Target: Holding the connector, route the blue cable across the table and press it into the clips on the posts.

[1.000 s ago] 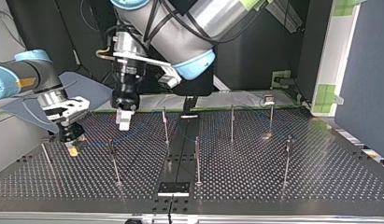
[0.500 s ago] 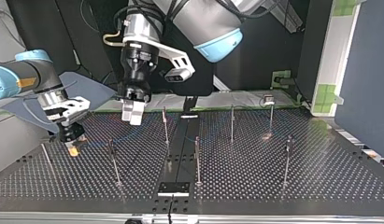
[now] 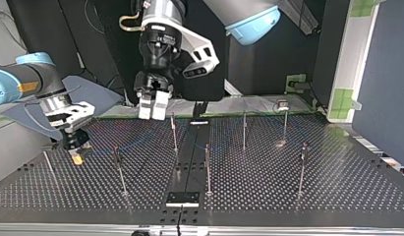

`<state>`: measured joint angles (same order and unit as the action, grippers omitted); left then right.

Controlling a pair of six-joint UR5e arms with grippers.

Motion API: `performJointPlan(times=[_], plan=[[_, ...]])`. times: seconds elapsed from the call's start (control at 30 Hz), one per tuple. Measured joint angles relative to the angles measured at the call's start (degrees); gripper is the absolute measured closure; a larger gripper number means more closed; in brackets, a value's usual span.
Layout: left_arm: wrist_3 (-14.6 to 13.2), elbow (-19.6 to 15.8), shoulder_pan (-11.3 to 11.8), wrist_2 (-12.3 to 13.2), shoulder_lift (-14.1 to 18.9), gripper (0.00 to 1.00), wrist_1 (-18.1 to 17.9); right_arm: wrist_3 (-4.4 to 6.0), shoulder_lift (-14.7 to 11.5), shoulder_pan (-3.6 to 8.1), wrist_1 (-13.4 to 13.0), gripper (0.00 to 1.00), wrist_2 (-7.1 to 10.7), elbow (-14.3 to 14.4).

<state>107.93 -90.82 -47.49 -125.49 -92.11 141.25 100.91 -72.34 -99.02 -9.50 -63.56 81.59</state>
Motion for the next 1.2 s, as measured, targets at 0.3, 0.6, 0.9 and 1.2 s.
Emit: performJointPlan(times=[0.3,0.6,0.9,1.2], plan=[[2.46,-4.35,0.44,-0.09,0.29,0.0,-4.34,0.0,-0.02,-0.02,0.0,1.0,-0.06,0.0],[3.91,-8.4,0.16,-1.54,-0.7,0.0,-6.71,-0.02,-0.05,-0.03,0.0,1.0,0.01,0.02],[7.35,-13.14,-0.56,-4.98,-4.18,0.0,-3.01,-0.12,-0.05,-0.06,0.0,1.0,0.01,-0.01],[8.9,-18.42,-0.61,-8.91,-7.9,0.0,-1.97,-0.17,-0.04,-0.05,0.0,1.0,-0.06,0.0]])
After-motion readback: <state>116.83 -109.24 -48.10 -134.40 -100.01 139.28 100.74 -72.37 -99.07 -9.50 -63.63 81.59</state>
